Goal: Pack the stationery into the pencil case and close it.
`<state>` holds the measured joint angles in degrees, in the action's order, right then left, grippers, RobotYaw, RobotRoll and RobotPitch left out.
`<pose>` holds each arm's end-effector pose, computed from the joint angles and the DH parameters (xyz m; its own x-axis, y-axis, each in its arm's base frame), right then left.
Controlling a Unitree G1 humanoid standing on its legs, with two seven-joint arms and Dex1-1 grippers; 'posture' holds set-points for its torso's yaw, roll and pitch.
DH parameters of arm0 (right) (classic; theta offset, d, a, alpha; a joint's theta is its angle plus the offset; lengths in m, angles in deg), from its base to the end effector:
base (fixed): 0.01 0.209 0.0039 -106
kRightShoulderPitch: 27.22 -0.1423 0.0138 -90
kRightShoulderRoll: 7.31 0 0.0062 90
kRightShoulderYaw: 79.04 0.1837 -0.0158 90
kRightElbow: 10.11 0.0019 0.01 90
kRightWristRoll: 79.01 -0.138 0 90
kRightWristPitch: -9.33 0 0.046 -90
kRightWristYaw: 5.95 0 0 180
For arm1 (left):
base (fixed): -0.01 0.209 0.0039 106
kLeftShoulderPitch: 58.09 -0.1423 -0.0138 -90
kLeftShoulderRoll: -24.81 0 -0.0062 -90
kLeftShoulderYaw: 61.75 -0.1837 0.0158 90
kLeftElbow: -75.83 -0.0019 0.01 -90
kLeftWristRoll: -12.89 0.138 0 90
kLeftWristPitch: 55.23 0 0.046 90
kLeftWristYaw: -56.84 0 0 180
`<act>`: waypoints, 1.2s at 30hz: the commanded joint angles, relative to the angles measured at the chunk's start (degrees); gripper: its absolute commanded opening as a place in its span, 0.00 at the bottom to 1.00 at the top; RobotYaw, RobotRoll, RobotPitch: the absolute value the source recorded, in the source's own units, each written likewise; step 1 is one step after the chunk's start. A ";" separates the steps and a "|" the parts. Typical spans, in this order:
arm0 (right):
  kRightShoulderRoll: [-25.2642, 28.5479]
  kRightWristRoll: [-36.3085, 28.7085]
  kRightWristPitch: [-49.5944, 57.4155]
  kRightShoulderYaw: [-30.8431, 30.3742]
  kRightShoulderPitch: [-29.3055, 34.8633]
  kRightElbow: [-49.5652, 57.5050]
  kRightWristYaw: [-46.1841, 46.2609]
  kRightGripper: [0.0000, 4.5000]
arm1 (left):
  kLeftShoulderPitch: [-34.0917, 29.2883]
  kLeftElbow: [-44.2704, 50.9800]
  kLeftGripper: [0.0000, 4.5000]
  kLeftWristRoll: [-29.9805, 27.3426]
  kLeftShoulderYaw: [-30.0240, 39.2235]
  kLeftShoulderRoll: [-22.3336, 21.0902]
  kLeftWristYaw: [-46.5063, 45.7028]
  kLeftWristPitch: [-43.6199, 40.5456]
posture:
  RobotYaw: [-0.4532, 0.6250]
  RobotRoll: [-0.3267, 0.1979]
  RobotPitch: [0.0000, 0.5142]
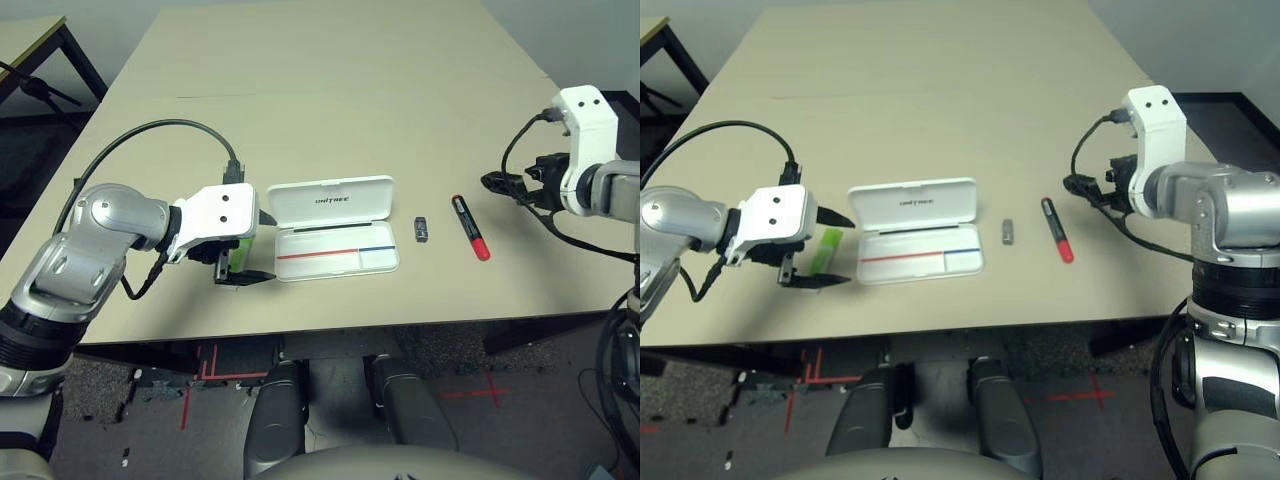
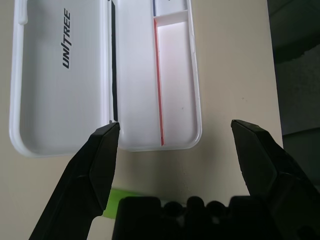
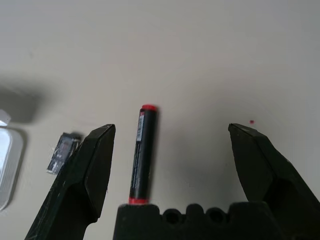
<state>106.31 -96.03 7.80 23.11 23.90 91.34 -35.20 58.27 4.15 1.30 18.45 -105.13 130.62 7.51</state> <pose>0.2514 -0.2565 0.2314 0.7961 0.1968 -0.5723 -0.2333 0.9724 0.0100 0.2438 0.2259 0.2202 0.2753 -0.6924 -0.6669 0.9396 0.0470 0.3391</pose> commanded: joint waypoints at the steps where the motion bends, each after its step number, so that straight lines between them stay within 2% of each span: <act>1: -1.41 -1.19 3.78 0.89 2.88 1.57 1.26 1.00 | 0.76 -0.22 1.00 0.23 -1.07 0.61 -0.23 0.64 | 0.34 0.62 0.32; 8: -4.03 -0.86 -0.04 -1.64 7.22 -1.78 3.72 1.00 | 0.58 0.41 1.00 0.51 -1.17 0.60 -0.60 0.67 | 0.35 0.62 0.31; 19: -6.28 0.77 -10.95 -6.30 6.71 -13.43 5.47 1.00 | -0.74 3.58 1.00 0.03 -0.51 -0.20 -1.99 -1.46 | 0.40 0.62 0.31; 29: -7.67 0.53 -12.92 -7.21 6.34 -16.63 5.42 1.00 | -1.21 5.78 1.00 -1.22 0.39 -0.85 -2.40 -3.71 | 0.41 0.62 0.30; 33: -6.55 0.17 -12.29 -7.44 6.41 -15.36 4.68 0.80 | -1.20 5.85 1.00 -1.40 0.32 -1.19 -2.35 -3.77 | 0.41 0.62 0.31; 36: -4.74 0.24 -12.73 -7.49 6.03 -15.29 3.82 0.54 | -0.76 5.38 1.00 -1.32 -0.02 -1.14 -2.15 -3.57 | 0.41 0.62 0.31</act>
<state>100.55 -95.41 -5.81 16.57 29.44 76.57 -30.71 57.73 9.28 0.57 18.42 -105.73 128.34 4.10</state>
